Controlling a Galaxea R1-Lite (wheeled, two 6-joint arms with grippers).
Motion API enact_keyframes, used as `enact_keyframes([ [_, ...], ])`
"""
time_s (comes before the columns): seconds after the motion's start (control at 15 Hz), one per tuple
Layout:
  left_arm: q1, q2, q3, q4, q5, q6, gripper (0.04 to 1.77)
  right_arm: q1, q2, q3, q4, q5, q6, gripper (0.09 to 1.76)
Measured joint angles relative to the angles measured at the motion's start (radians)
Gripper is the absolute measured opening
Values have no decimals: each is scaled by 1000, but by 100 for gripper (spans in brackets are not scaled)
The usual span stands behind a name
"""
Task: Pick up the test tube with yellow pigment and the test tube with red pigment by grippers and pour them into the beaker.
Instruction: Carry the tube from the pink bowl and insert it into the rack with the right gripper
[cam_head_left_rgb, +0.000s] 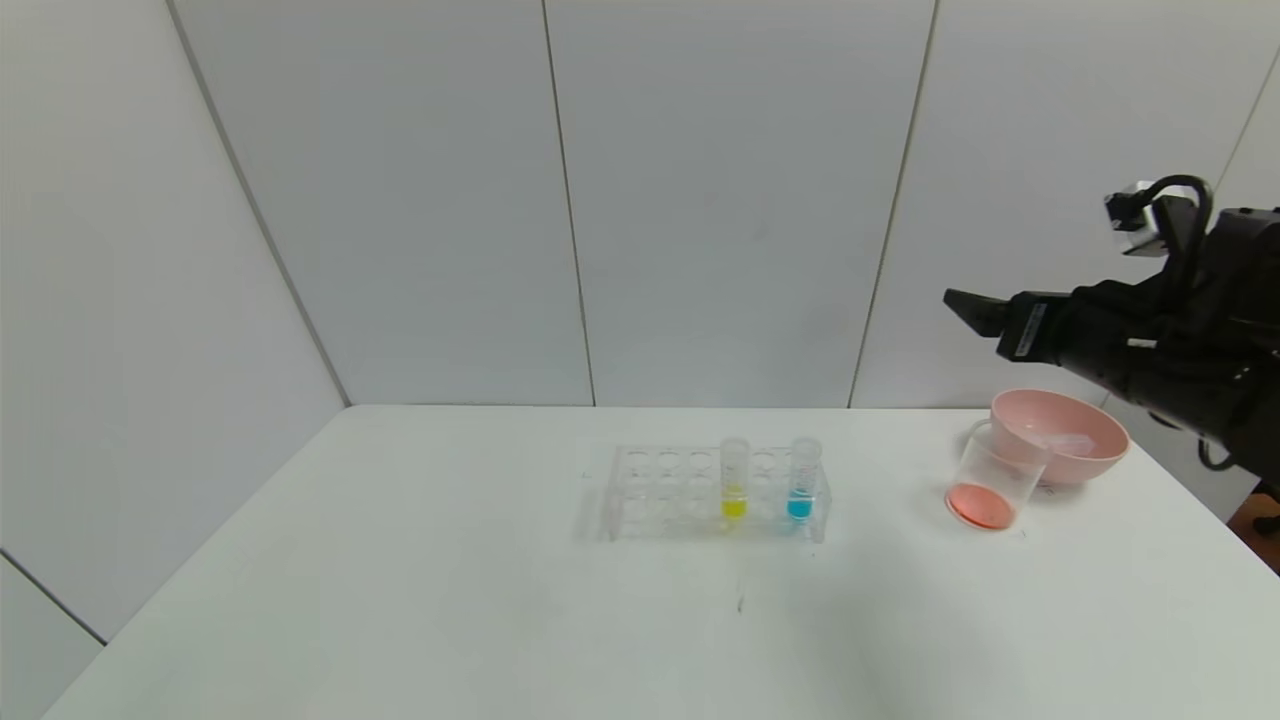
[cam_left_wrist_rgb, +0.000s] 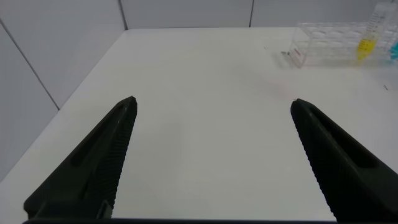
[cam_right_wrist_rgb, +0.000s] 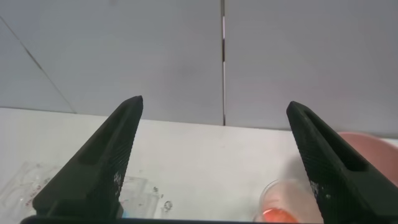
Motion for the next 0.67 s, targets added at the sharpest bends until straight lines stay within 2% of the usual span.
enact_keyframes([
  [0.13, 0, 0, 0, 0, 0, 0, 176, 171, -23, 61, -1, -240, 45, 167],
  [0.27, 0, 0, 0, 0, 0, 0, 176, 319, -34, 124, -8, -397, 89, 168],
  [0.47, 0, 0, 0, 0, 0, 0, 176, 487, -14, 196, -98, -516, 117, 169],
  [0.67, 0, 0, 0, 0, 0, 0, 176, 584, 66, 218, -198, -573, 122, 169],
])
